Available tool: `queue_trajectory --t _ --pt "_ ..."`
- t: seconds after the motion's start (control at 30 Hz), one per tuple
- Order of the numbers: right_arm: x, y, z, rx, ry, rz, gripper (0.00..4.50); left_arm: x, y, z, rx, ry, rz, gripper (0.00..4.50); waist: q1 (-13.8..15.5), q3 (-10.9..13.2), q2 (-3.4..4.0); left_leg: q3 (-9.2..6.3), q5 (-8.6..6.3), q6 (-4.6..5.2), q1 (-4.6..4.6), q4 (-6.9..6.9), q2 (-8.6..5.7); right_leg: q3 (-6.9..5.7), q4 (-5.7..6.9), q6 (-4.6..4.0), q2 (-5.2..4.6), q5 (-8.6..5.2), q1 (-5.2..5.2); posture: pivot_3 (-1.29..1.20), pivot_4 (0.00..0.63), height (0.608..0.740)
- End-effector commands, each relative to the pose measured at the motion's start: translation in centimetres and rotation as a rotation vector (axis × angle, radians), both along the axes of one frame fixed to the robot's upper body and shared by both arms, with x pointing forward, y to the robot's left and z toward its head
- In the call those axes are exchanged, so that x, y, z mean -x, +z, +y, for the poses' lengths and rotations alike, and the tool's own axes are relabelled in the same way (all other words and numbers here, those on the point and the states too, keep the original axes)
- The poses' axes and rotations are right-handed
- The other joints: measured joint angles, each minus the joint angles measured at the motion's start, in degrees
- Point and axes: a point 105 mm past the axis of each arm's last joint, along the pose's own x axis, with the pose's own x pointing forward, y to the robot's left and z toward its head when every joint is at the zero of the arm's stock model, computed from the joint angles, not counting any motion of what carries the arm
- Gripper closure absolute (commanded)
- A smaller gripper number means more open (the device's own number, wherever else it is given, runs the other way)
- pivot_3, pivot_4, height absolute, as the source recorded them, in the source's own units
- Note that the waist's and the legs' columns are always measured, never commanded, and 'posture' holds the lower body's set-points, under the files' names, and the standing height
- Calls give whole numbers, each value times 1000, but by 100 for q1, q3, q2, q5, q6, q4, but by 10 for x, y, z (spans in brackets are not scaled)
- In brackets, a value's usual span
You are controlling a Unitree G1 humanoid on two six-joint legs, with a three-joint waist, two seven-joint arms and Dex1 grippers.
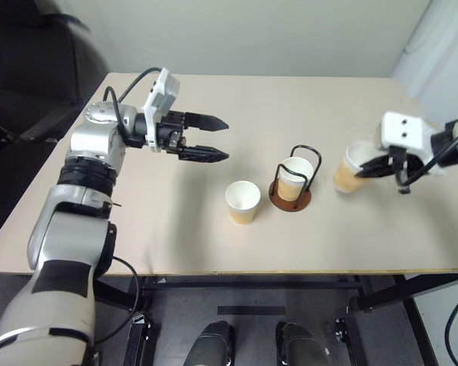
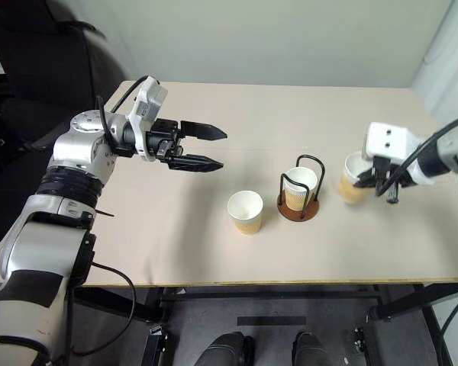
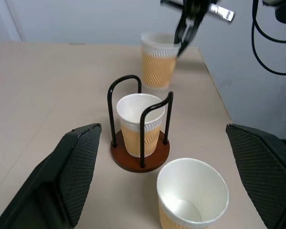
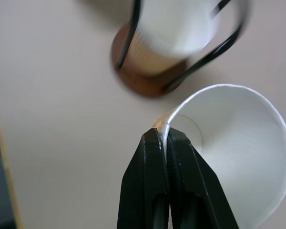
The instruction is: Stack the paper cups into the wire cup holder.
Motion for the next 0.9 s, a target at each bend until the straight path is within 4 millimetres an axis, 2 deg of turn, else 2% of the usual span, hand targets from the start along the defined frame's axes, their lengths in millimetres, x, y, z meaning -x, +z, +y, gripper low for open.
queue_trajectory --t 0.03,0.17,0.23,0.37,0.47,0.67,0.9 --pt "13 42 20 -41 77 -115 4465 4 15 -5 6 -51 -64 0 -2 0 0 -4 0 -1 0 -3 1 -2 0 -2 1 -1 0 0 150 740" --pt "22 55 46 -69 153 -145 4465 4 16 -8 8 -57 -65 0 -8 0 0 -8 -2 -5 0 -5 2 -6 0 -14 5 -9 0 0 150 740" --pt "25 53 61 -83 201 -137 4465 4 15 -9 8 -63 -59 0 -8 0 0 -11 -2 -5 -2 -4 1 -6 -3 -14 5 -9 0 0 150 740" --pt "21 44 71 -64 232 -138 4465 4 16 -11 8 -71 -60 0 -2 0 0 -14 -1 -5 -4 -2 0 -9 -2 -14 6 -9 -2 0 150 740" --pt "13 34 73 -17 245 -154 4465 5 16 -13 8 -78 -64 0 -4 0 0 -14 -1 -5 -5 -1 0 -9 -3 -14 5 -9 -2 0 150 740" --pt "-3 29 65 57 230 -191 4465 7 15 -12 6 -83 -63 0 -7 0 0 -16 1 -7 -5 0 0 -11 0 -11 8 -7 -4 0 150 740" --pt "-4 18 67 66 261 -155 4465 7 15 -10 8 -81 -61 0 -16 1 1 -17 2 -9 -5 -2 4 -12 0 -3 9 -3 -4 0 150 740"
